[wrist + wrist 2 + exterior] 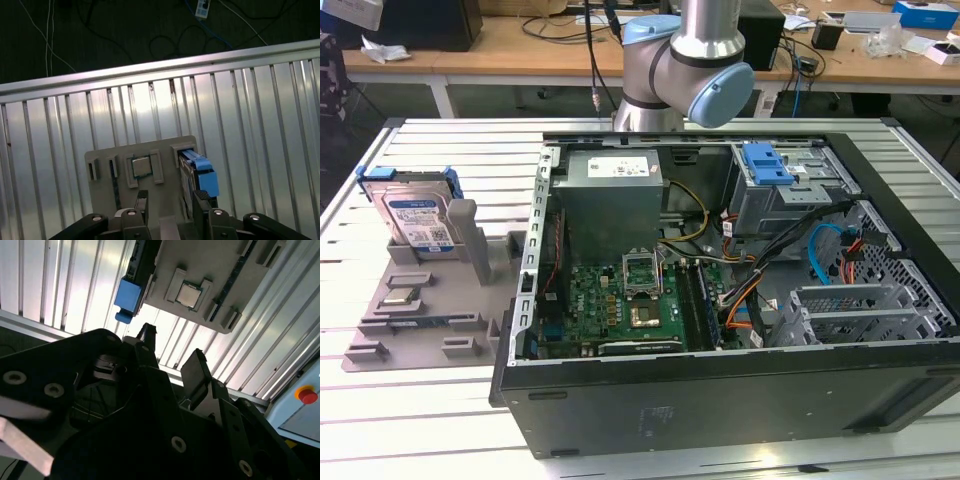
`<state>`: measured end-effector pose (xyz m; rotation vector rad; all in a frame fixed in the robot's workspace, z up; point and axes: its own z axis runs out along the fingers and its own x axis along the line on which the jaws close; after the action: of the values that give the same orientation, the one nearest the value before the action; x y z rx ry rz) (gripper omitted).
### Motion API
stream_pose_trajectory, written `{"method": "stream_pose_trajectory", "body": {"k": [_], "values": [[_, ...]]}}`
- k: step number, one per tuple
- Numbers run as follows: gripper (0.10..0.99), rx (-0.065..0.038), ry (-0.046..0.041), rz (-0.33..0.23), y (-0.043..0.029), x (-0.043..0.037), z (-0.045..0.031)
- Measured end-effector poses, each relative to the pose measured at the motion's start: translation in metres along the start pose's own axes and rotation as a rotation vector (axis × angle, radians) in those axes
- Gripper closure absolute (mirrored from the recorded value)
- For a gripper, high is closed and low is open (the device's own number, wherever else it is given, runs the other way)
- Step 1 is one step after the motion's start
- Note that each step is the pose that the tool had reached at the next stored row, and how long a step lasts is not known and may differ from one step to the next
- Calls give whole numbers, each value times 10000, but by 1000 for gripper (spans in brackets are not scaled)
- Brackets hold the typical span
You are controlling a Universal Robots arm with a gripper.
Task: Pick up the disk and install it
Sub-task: 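Pick up the disk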
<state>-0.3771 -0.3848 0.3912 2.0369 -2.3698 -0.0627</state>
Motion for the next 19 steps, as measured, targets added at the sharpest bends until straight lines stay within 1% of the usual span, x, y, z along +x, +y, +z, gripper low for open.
{"method": "stream_pose_trajectory", "body": {"k": [2, 3, 5, 7, 14, 19], "values": [[604, 1, 0, -5, 15, -111, 2], [604, 1, -1, -7, 20, -150, 4], [604, 0, 0, -10, 24, -188, 4], [604, 1, 0, -15, 30, -245, 5], [604, 0, 1, -23, 31, -348, 16], [604, 1, 1, -34, 22, -385, 39]]}}
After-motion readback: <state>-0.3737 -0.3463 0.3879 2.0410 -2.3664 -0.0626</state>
